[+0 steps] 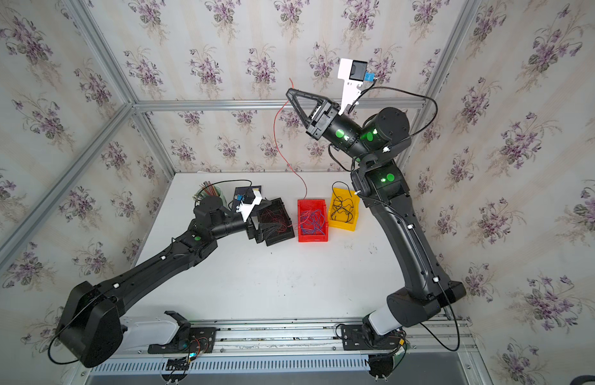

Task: Untangle and sort cables by color
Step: Untie the cable.

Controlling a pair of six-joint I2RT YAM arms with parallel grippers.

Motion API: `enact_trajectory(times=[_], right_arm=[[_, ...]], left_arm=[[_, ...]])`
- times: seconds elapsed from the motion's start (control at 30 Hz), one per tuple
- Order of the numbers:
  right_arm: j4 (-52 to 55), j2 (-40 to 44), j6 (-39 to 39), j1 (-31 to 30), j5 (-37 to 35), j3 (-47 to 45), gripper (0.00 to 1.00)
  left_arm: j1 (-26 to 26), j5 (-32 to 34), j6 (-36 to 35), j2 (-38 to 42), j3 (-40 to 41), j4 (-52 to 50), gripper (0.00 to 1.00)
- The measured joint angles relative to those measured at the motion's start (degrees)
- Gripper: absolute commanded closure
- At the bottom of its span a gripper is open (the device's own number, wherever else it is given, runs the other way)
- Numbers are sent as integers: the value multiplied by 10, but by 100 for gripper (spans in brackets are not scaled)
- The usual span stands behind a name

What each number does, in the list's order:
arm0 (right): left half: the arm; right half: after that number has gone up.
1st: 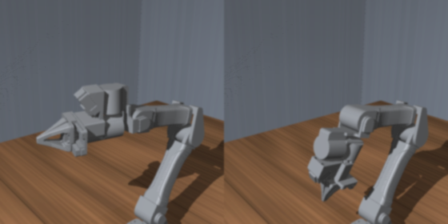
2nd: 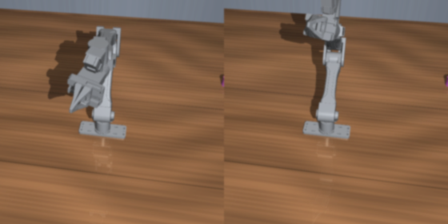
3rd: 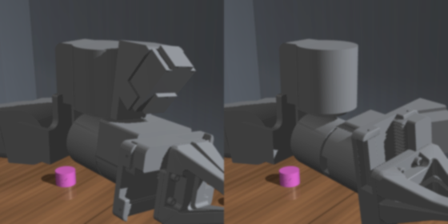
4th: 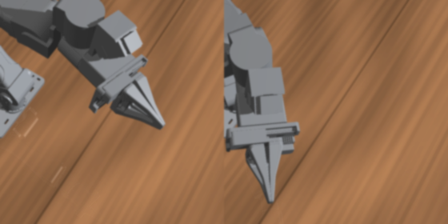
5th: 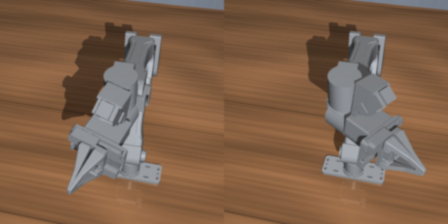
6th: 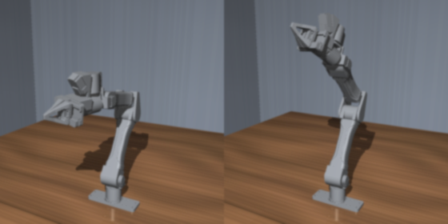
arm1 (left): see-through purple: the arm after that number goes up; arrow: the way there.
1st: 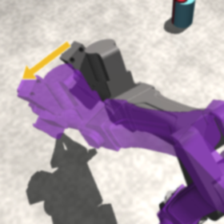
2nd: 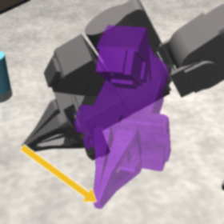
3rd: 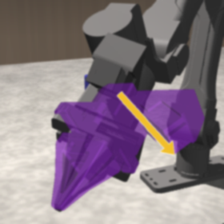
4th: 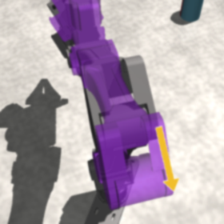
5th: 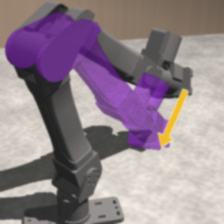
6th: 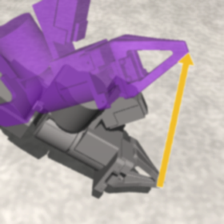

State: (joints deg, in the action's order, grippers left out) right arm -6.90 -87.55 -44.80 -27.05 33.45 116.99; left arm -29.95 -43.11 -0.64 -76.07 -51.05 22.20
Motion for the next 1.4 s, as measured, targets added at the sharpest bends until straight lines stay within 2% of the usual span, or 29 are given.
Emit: enact_trajectory(times=[0.07, 0.23, 0.33, 0.6, 0.83, 0.93, 1.03, 1.1, 1.23, 1.4], right_arm=[[4, 2, -2, 0, -1, 1, 100], [6, 2, -18, 0, -7, 2, 100], [-1, 0, -32, 0, -10, 7, 100], [-15, -7, -49, 0, -13, 13, 100], [-19, -9, -49, 0, -13, 13, 100], [-19, -12, -49, 0, -15, 13, 100], [-22, -14, -49, 0, -15, 13, 100], [-23, -16, -49, 0, -15, 13, 100], [-33, -23, -52, 0, -15, 13, 100], [-38, -27, -60, 0, -15, 12, 100]], left_arm=[[-9, -21, -4, -15, -17, 7, 1], [-19, -61, -18, -60, -65, 14, 15], [-21, -64, -19, -80, -78, -7, 19], [-22, -64, -22, -90, -77, -39, 21], [-22, -70, 5, -106, -90, -40, 18], [-23, 7, -5, -80, -93, -74, 17], [-20, 168, -14, -42, -103, -150, 16], [-10, 237, -25, -22, -106, -179, 15], [-2, 296, -43, -4, -100, -230, 14], [-1, 311, -52, 33, -59, -241, 14]])
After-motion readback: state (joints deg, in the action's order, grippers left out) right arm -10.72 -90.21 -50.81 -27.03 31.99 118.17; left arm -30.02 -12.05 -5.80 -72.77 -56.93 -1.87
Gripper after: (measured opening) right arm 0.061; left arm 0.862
